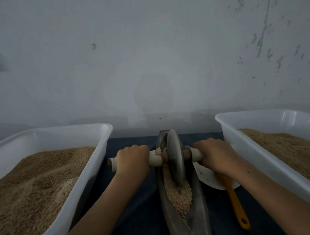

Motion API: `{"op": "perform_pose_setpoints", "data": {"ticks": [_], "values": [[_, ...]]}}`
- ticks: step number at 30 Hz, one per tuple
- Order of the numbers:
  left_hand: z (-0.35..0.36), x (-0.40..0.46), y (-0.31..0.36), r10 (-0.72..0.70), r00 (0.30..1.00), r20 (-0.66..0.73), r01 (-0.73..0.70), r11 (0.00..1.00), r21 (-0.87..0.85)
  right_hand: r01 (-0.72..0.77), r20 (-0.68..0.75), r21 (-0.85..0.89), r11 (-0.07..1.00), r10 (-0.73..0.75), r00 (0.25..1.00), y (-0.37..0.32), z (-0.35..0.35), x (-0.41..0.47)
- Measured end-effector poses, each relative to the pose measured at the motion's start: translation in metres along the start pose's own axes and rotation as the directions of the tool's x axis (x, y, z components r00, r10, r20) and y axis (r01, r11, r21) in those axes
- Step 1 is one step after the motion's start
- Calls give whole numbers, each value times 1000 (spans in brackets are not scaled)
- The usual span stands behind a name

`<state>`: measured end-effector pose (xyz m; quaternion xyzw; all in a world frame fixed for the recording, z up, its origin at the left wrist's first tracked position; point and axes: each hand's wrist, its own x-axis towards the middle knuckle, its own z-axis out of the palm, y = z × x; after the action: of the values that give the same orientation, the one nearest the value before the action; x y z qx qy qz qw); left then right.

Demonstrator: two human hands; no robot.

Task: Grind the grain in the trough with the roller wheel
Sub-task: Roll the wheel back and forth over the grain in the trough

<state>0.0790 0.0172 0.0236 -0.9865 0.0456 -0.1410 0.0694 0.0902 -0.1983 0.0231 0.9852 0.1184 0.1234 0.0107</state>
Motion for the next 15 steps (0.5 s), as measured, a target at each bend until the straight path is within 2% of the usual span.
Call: {"op": "perform_pose_setpoints", "data": {"ticks": [3,5,9,11,15], "values": [[1,0,-1,4,1000,-15,-4,1000,1,-7,-16,3,1000,7,1000,-1,2,0],[1,0,-2,19,1000,0,-19,1000,19,7,23,-12,1000,-7,1000,0,0,0],[-3,1,-3,63,995,75,-65,997,30,5,277,3,1000,-6,961,3,-12,0],[-4,1,-5,77,989,127,-81,996,27,6,342,-1,1000,-5,940,3,-16,0],[-3,0,-6,70,987,143,-72,997,7,7,324,-22,1000,0,946,2,-14,1]]}}
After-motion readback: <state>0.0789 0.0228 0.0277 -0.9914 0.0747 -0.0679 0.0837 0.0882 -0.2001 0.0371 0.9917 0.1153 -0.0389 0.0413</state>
